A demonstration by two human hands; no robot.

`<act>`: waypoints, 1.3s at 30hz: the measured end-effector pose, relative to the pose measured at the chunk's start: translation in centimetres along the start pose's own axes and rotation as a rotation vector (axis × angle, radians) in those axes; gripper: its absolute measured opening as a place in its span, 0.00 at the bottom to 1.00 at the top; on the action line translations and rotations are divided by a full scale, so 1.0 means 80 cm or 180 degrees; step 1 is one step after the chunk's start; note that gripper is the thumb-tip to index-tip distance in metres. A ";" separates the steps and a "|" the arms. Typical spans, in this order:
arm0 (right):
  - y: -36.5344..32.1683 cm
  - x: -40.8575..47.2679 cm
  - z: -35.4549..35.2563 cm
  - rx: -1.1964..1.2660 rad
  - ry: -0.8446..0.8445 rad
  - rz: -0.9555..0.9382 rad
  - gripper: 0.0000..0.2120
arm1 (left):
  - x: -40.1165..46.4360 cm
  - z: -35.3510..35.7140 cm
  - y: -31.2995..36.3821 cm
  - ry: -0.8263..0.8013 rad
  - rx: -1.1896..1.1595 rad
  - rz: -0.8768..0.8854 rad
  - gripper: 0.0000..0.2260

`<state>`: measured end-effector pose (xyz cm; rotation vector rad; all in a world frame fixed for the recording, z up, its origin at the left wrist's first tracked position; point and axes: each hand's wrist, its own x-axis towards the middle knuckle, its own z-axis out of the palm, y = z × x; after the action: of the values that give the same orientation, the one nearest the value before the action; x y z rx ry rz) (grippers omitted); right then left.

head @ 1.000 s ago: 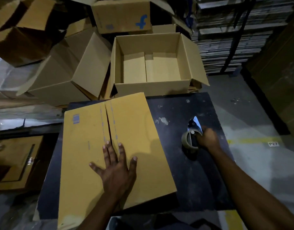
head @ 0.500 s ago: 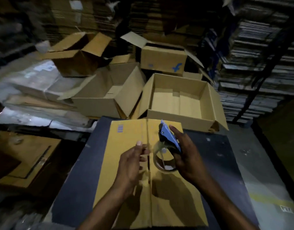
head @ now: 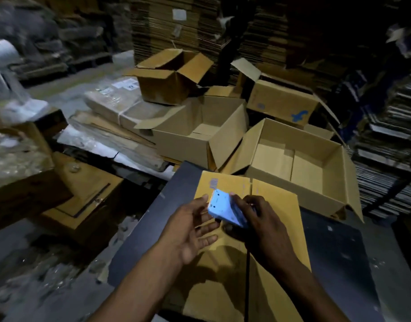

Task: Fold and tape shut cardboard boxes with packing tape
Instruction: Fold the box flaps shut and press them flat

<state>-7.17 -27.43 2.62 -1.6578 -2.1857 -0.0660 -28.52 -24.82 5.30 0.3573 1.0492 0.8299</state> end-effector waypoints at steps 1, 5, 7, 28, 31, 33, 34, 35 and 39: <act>-0.002 0.003 0.002 0.0008 -0.0028 -0.0007 0.45 | 0.002 -0.004 0.001 -0.0009 -0.0142 -0.0105 0.13; -0.011 0.009 0.006 0.0254 -0.0065 -0.0047 0.48 | 0.015 -0.012 -0.010 0.0036 -0.0457 -0.0224 0.08; -0.016 0.012 0.006 0.0301 -0.0097 -0.0102 0.47 | 0.028 -0.018 -0.016 0.0243 -0.0272 -0.0129 0.08; -0.015 -0.109 0.013 0.0348 -0.0921 0.1095 0.43 | 0.105 -0.032 -0.105 0.0284 0.2143 0.1223 0.15; 0.011 -0.138 0.005 0.0338 -0.1249 0.0709 0.43 | 0.079 -0.054 -0.147 0.0316 0.1842 0.1314 0.10; 0.022 -0.137 -0.006 0.0137 -0.1385 0.0393 0.43 | 0.059 -0.062 -0.168 0.0274 0.1491 0.1302 0.07; 0.025 -0.128 -0.011 0.0019 -0.1430 0.0238 0.43 | 0.057 -0.066 -0.177 0.0356 0.1312 0.1277 0.07; 0.028 -0.117 -0.013 -0.0065 -0.1498 0.0083 0.43 | 0.055 -0.067 -0.184 0.0500 0.1199 0.1289 0.08; 0.038 -0.075 -0.019 -0.0347 -0.1804 -0.0641 0.45 | 0.025 -0.054 -0.216 0.1136 0.0407 0.1384 0.06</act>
<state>-2.59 -32.43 1.38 -1.6526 -2.8079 0.2659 -24.40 -35.07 -8.79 0.5721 1.3856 1.2497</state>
